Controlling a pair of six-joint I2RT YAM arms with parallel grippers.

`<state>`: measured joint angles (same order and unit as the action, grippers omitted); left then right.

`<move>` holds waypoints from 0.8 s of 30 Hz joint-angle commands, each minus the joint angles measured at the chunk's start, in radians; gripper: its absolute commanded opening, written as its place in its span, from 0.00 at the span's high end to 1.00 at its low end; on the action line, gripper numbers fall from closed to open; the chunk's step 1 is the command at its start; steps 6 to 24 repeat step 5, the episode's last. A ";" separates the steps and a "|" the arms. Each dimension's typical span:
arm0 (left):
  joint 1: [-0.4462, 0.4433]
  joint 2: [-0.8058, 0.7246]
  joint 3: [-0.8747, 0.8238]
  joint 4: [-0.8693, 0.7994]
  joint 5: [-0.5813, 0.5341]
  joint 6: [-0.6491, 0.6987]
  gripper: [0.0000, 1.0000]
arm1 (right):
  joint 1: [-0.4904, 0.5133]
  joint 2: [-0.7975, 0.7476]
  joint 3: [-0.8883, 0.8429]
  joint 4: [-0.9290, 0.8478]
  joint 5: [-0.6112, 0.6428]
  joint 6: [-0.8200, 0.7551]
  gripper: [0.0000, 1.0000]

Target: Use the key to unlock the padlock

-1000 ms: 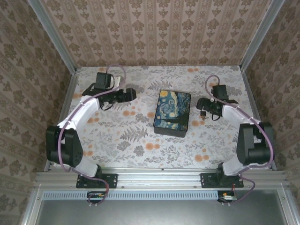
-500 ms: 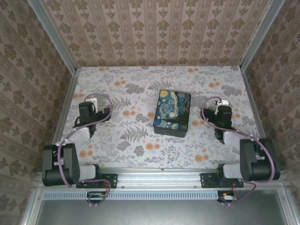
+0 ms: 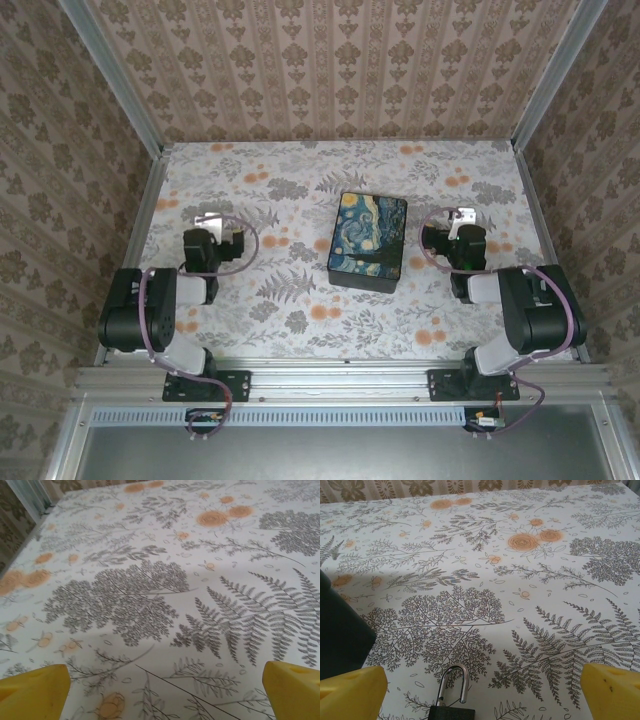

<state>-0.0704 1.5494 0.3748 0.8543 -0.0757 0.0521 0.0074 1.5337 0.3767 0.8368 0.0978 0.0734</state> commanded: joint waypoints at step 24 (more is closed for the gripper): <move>0.049 -0.008 0.030 0.007 0.059 0.005 0.00 | 0.008 -0.006 0.019 0.039 0.011 -0.020 0.00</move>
